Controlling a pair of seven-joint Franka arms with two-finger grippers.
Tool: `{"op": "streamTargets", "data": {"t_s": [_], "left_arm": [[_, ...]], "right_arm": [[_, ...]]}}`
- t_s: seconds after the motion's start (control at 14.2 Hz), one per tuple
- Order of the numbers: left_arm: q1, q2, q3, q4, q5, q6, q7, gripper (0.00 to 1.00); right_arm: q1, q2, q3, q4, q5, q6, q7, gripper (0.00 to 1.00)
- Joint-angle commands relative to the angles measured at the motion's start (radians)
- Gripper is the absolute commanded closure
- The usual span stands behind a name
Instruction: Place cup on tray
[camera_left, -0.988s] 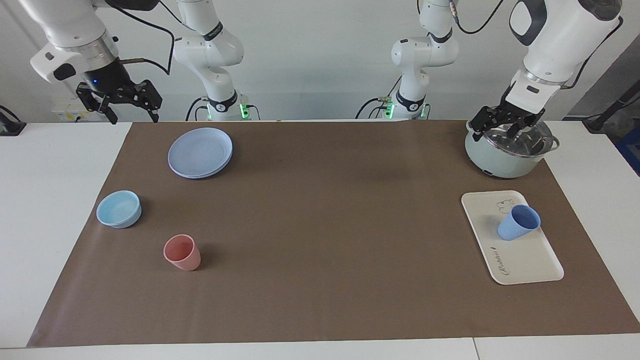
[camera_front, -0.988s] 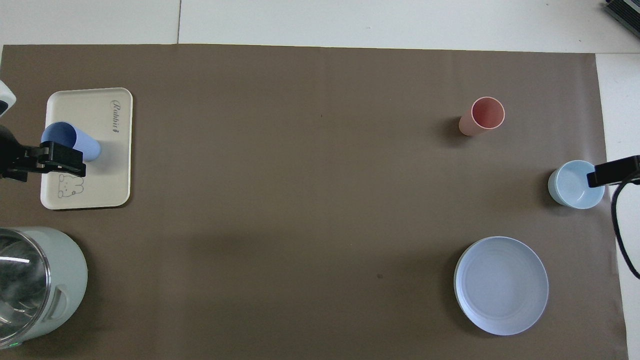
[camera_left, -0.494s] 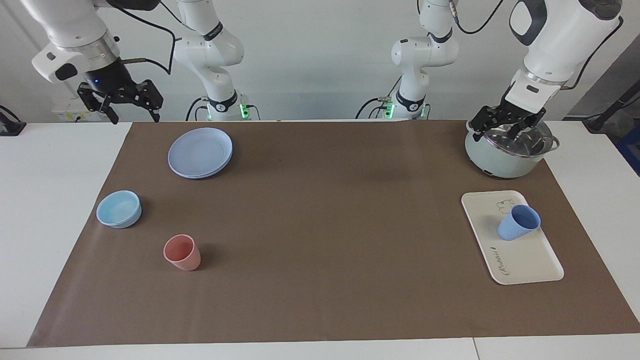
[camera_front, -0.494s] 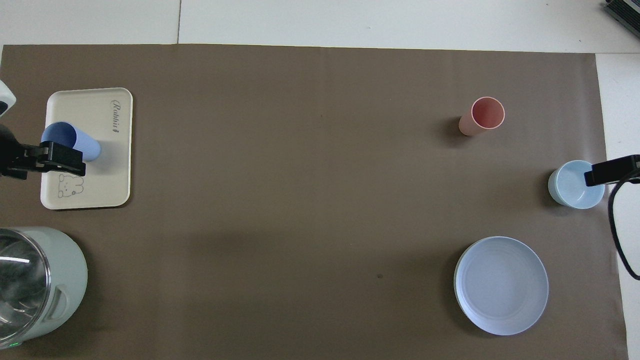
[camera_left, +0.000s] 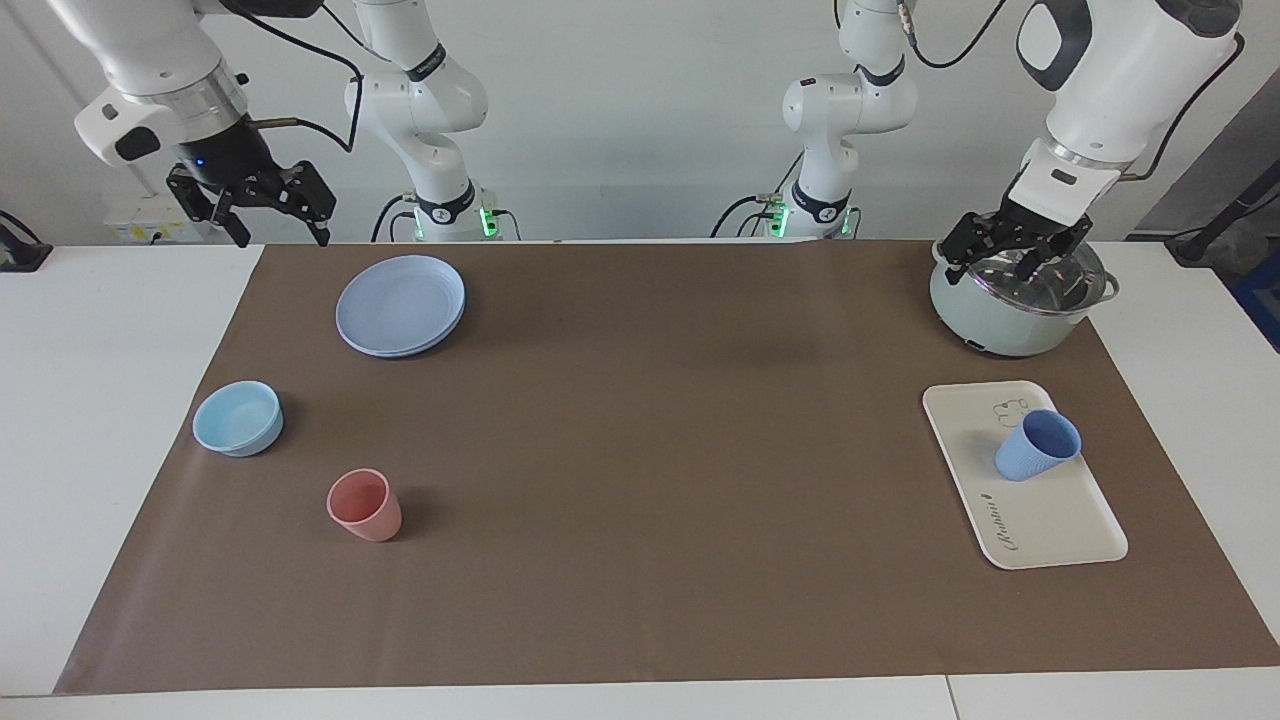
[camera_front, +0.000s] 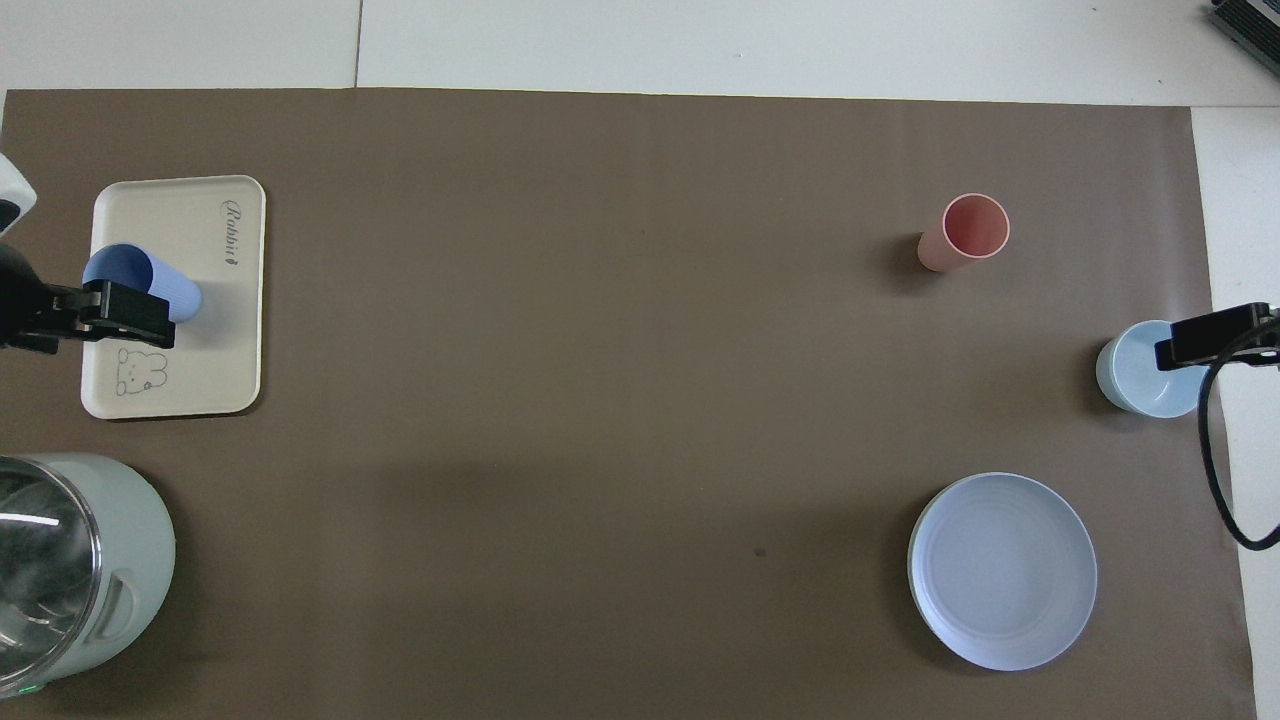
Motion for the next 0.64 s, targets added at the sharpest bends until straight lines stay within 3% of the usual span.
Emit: {"op": "streamTargets", "data": {"t_s": [0.0, 0.56], "left_arm": [[-0.012, -0.03, 0.002, -0.038, 0.022, 0.027, 0.008, 0.0], [-0.016, -0.032, -0.005, -0.038, 0.021, 0.026, 0.007, 0.0]], "right_arm": [[-0.001, -0.018, 0.004, -0.023, 0.003, 0.017, 0.02, 0.0], [-0.001, -0.019, 0.008, -0.029, -0.028, 0.03, 0.022, 0.0]]}}
